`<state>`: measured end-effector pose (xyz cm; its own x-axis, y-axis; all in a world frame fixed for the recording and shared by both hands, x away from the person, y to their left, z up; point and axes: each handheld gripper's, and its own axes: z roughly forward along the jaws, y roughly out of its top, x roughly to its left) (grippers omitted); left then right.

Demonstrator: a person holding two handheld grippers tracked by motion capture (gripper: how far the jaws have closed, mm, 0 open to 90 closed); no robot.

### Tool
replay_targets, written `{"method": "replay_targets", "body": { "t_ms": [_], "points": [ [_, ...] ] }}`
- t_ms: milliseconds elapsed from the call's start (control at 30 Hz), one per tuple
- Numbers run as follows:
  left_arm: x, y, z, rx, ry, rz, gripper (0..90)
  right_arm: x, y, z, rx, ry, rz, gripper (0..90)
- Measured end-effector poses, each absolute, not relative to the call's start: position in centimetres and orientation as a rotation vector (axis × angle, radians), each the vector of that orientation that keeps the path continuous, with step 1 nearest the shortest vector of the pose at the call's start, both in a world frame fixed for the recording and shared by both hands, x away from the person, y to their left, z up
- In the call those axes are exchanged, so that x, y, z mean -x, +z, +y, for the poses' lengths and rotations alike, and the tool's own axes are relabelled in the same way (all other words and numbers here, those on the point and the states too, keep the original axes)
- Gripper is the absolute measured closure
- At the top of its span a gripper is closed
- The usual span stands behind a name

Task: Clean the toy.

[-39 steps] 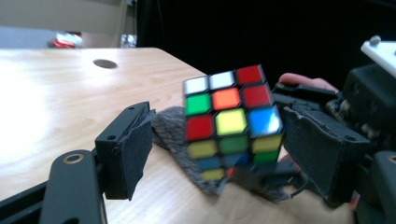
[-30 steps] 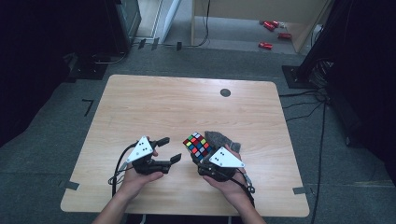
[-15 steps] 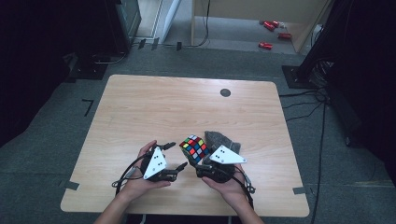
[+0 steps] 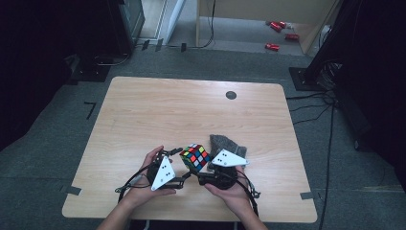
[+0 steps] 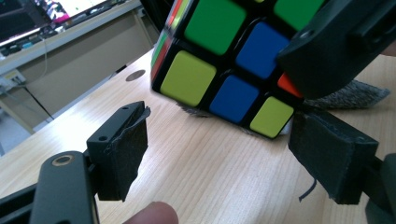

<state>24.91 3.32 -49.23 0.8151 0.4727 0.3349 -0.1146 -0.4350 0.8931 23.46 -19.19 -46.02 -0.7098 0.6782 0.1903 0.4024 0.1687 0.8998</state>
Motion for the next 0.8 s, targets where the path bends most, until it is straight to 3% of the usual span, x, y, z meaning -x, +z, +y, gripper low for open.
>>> {"method": "replay_targets", "body": {
  "t_ms": [300,567,800],
  "points": [
    [-24.6,-49.2,3.2,-1.9,0.694,0.222,23.6,-23.7,-46.2,-19.0,-1.129,1.565,2.269,33.9],
    [-24.4,-49.4,2.9,-1.918,0.71,0.209,34.1,-24.5,-47.0,-19.4,-1.262,1.636,2.259,32.4],
    [-24.4,-49.4,2.8,-1.935,0.721,0.222,34.7,-25.0,-47.3,-19.8,-1.315,1.665,2.256,31.5]
  ]
}}
